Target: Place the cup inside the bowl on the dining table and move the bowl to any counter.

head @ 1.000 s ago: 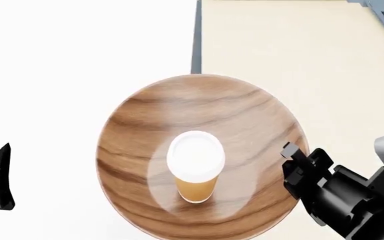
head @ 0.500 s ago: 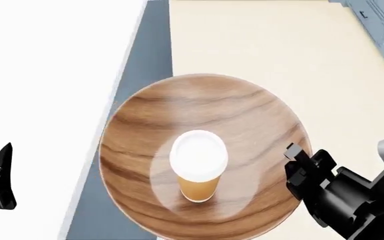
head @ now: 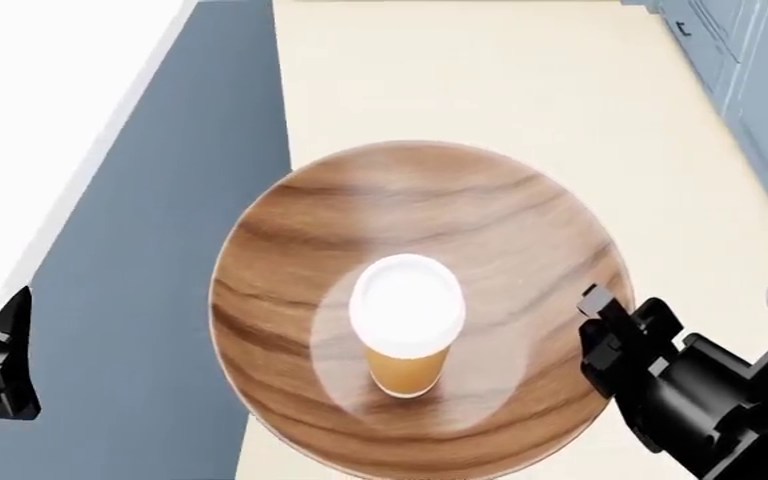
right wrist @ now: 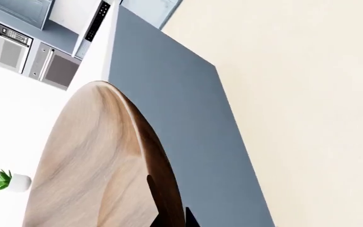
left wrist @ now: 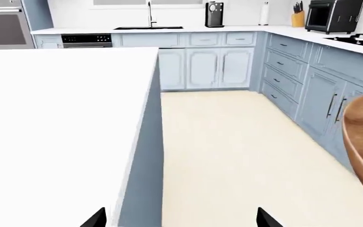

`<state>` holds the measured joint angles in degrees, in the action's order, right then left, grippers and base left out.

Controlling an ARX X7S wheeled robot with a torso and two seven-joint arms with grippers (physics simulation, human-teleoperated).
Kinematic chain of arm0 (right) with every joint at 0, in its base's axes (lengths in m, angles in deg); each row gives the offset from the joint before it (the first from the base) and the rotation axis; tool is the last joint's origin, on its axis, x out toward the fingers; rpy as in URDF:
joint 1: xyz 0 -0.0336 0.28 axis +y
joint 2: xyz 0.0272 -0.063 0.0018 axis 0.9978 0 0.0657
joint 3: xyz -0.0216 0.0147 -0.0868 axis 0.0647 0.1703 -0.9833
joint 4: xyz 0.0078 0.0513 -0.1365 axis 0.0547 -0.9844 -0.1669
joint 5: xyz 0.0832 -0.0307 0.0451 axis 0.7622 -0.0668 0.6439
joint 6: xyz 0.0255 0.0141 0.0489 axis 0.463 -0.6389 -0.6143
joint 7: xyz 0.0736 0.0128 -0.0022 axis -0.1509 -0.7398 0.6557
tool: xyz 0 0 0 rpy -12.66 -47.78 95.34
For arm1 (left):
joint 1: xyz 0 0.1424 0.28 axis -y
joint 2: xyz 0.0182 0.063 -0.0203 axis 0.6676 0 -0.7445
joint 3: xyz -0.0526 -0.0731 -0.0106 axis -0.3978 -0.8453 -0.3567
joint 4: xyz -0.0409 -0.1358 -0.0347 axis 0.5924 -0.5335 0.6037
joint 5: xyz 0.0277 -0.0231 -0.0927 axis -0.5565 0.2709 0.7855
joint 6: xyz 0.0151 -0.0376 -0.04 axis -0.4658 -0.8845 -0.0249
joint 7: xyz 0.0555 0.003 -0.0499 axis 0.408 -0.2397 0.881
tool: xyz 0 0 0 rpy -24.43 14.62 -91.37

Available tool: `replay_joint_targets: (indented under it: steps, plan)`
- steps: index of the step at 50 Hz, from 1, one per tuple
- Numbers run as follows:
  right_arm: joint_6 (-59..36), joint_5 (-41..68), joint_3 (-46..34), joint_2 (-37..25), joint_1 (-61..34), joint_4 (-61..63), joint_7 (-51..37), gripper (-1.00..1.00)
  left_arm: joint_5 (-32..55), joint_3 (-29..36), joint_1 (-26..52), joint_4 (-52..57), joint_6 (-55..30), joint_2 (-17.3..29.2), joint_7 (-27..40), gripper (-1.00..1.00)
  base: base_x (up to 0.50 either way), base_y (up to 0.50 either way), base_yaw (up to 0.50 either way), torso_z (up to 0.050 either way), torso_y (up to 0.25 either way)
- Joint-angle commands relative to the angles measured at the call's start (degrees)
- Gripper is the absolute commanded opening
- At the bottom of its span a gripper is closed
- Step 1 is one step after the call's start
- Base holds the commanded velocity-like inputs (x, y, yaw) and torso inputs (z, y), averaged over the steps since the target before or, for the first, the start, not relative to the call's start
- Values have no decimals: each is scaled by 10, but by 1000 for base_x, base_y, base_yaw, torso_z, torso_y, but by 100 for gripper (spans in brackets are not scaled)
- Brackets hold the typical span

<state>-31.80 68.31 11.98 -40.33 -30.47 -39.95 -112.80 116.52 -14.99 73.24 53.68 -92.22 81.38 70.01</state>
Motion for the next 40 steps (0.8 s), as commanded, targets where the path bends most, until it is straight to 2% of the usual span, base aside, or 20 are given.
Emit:
replay_joint_targets:
  steps: [1, 13, 26, 40]
  plan:
    - [12, -4, 11, 2, 0, 9, 23, -100, 0, -1, -2, -4, 14, -2, 0, 100, 98, -500, 0, 0, 0]
    - [23, -35, 12, 2, -2, 18, 45, -100, 5, -4, -1, -6, 14, 4, -2, 100, 260, -467, 0, 0, 0]
    - [32, -53, 10, 6, -1, 13, 65, -100, 14, -17, -13, -6, 18, 15, -10, 100, 499, -117, 0, 0, 2]
    - [34, -54, 5, 7, -4, 6, 69, -100, 4, 5, -12, -11, 29, 3, 3, 100, 500, -54, 0, 0, 1]
